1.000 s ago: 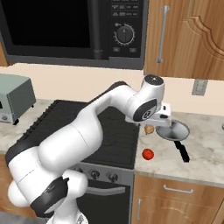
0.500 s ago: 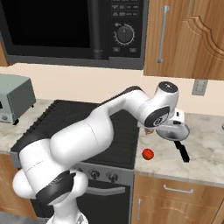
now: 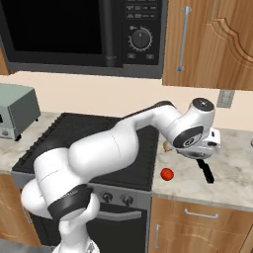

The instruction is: Place the pan on the front left burner on the stove. Then place the tomato and the onion in the pan and turn on the front left burner.

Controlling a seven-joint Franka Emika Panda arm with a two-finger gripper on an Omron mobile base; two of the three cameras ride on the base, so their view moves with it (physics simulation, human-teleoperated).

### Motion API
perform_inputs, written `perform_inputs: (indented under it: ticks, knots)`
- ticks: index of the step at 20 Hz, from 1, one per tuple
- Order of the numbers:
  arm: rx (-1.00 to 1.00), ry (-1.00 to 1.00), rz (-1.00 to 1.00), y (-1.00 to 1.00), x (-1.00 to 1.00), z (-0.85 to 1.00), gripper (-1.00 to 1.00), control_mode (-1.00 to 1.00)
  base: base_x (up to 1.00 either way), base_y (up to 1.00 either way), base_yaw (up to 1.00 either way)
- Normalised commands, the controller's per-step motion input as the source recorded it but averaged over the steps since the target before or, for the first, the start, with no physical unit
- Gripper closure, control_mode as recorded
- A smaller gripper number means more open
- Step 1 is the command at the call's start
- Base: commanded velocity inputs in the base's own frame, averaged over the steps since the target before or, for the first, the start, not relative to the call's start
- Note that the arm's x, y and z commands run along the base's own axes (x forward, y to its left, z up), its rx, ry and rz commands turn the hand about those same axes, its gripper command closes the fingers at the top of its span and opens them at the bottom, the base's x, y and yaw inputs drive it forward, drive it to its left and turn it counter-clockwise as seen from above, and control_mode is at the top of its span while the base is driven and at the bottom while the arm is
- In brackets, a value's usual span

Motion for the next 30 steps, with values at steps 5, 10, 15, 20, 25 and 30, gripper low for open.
perform_inputs:
  ticks: [5, 10, 15, 20, 25, 30]
  knots:
    - [0.0, 0.0, 0.0, -0.3, 0.05, -0.22, -1.0, -1.0, 0.0, 0.0, 0.0]
    - [0.0, 0.0, 0.0, -0.25, 0.1, -0.18, -1.0, -1.0, 0.0, 0.0, 0.0]
    - [0.0, 0.0, 0.0, -0.2, 0.18, -0.18, -1.0, -1.0, 0.0, 0.0, 0.0]
    - [-0.02, 0.0, 0.0, -0.16, 0.19, -0.24, -1.0, -1.0, 0.0, 0.0, 0.0]
    - [-0.01, 0.0, 0.0, -0.19, 0.23, -0.23, -1.0, -1.0, 0.0, 0.0, 0.0]
    - [0.0, 0.0, 0.0, -0.18, 0.22, -0.24, -1.0, -1.0, 0.0, 0.0, 0.0]
